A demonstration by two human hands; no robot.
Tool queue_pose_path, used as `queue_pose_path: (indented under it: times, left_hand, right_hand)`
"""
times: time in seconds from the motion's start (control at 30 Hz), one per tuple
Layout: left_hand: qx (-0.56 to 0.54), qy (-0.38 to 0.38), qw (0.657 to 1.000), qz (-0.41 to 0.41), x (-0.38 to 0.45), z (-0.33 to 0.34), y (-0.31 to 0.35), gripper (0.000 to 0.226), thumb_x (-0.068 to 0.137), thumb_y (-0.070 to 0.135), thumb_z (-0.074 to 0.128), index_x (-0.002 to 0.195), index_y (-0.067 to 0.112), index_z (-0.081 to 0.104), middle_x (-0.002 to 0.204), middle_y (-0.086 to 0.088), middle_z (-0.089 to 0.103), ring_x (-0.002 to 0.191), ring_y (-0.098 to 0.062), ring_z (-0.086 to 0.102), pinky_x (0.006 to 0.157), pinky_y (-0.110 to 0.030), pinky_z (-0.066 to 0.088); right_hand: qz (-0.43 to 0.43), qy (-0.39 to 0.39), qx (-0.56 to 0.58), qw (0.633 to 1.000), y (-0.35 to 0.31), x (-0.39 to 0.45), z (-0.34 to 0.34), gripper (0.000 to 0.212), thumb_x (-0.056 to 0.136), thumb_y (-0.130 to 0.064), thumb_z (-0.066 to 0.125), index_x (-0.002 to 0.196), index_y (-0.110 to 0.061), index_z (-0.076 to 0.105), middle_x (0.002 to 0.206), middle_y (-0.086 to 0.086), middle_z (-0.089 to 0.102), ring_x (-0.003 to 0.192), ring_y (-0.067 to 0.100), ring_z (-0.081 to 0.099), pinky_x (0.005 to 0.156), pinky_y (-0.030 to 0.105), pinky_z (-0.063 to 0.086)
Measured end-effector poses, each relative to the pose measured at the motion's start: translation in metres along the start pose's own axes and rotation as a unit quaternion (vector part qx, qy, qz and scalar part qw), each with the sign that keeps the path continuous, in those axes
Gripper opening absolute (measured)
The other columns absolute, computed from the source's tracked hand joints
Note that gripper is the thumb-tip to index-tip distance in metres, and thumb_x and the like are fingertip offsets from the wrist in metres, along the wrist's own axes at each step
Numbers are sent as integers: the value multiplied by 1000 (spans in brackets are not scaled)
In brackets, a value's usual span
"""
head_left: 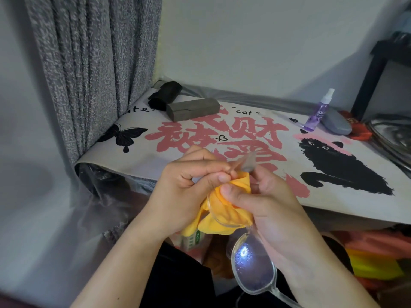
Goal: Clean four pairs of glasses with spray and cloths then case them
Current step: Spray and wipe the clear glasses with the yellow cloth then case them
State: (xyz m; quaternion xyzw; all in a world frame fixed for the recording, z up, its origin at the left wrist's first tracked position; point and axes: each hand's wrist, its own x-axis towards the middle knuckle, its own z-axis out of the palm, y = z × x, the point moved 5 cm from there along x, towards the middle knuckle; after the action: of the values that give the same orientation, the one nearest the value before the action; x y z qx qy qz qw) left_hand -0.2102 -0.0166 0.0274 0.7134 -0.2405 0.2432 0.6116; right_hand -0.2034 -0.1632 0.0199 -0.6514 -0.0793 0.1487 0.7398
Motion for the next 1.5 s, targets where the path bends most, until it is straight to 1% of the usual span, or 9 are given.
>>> queue_pose_path:
  times: [0.2,0.43,0.57,0.73,0.87,1.07,1.23,1.37,1.5]
  left_hand:
    - [53,17,997,60,2,-5,11,10,95,18,63,95,25,70,91,6,69,90,-18,62,86,-26,45]
    - [53,10,995,83,2,-7,15,11,95,17,64,94,25,71,93,10,68,91,-17,61,85,-28,45]
    - [25,-16,998,55,1,-3,9,11,94,19,65,94,20,76,91,9,70,89,-26,62,82,-35,48]
    - [49,-27,996,63,2,2,10,14,95,25,65,92,17,77,91,14,69,90,-24,57,84,-34,45]
    - [44,0,998,53,1,3,5,12,93,23,67,98,20,77,92,14,71,90,-24,54,86,-34,42]
    - [53,27,998,34,1,4,4,14,92,22,66,101,28,76,87,25,65,89,-5,52,85,-26,39]
    - [33,38,999,10,-1,3,-3,12,93,25,66,94,28,78,91,17,71,93,-17,58,88,-29,44]
    - [50,50,997,38,-1,1,1,15,97,33,62,93,28,75,93,14,72,93,-23,58,89,-29,43]
    - [72,82,992,56,1,-7,1,12,96,32,63,101,29,74,94,24,70,93,-26,60,87,-32,46]
  right_hand:
    - [-12,21,-9,1000,-6,-8,-12,54,70,-12,86,119,-18,67,104,19,74,92,31,73,80,42,60]
    - [80,-154,-81,981,-8,-9,-12,56,73,-7,74,126,-21,63,93,16,72,91,30,70,80,39,54]
    - [87,-205,-100,970,-15,-6,-6,42,73,-1,72,104,-30,73,87,9,70,86,24,68,73,34,56]
    - [74,-210,-106,969,-11,1,7,50,70,3,75,108,-29,71,91,15,66,91,29,66,91,56,54]
    - [65,-177,-72,979,-6,8,13,65,68,7,74,126,-20,62,112,25,71,108,39,69,95,55,55]
    - [20,-80,-9,997,-8,16,6,61,55,3,80,103,-35,72,101,6,77,98,27,74,89,47,58]
    - [11,-12,20,1000,-4,16,-5,63,56,-3,81,114,-23,68,102,9,75,96,28,75,81,44,59]
    - [-1,17,-9,1000,-6,11,-14,53,62,-8,85,112,-14,68,102,17,73,93,34,73,85,50,57]
    - [-14,32,-59,998,-11,1,-22,18,80,-1,77,96,-3,68,88,19,74,79,30,71,74,44,59]
